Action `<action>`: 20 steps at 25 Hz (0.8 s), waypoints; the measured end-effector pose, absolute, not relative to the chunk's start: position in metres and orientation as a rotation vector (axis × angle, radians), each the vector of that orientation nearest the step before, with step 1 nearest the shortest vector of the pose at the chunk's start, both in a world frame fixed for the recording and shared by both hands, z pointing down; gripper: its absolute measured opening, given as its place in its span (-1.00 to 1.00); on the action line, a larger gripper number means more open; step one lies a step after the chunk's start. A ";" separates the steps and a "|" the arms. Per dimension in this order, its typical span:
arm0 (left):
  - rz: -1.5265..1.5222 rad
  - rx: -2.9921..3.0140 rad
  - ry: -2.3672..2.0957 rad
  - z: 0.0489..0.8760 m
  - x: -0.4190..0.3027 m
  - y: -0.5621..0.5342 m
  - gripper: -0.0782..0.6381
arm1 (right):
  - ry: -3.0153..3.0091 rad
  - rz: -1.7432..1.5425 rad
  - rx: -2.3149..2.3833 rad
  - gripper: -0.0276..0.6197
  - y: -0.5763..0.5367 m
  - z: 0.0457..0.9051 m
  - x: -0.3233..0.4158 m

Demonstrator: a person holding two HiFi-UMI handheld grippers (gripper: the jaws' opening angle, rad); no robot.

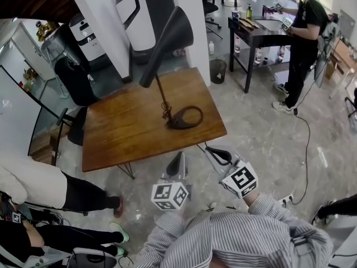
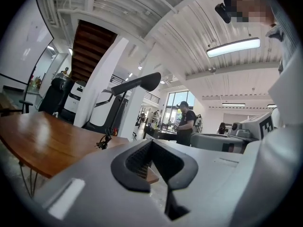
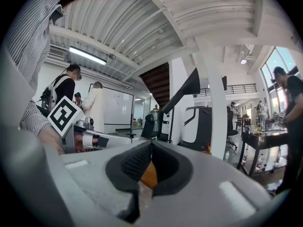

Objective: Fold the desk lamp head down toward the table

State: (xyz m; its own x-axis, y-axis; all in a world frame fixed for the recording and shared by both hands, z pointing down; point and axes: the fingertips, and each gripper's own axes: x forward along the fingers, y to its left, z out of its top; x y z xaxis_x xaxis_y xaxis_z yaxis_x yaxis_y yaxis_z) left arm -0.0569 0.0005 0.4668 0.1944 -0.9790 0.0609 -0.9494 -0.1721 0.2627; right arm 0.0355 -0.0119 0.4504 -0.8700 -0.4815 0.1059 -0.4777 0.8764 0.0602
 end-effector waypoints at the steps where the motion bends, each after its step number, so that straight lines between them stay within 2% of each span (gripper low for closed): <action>1: -0.165 2.217 -1.863 0.468 -0.059 -0.003 -0.77 | -2.927 -0.048 0.742 -0.91 -0.015 0.450 0.036; 8: -0.102 2.169 -1.954 0.480 -0.092 -0.038 -0.77 | -2.958 -0.143 0.790 -0.91 -0.070 0.421 0.030; 17: -0.043 2.220 -1.880 0.487 -0.144 -0.128 -0.76 | -3.110 -0.379 0.957 -0.91 -0.189 0.319 -0.010; 20: 0.028 2.252 -1.858 0.495 -0.161 -0.159 -0.69 | -3.120 -0.426 1.027 -0.84 -0.223 0.291 -0.016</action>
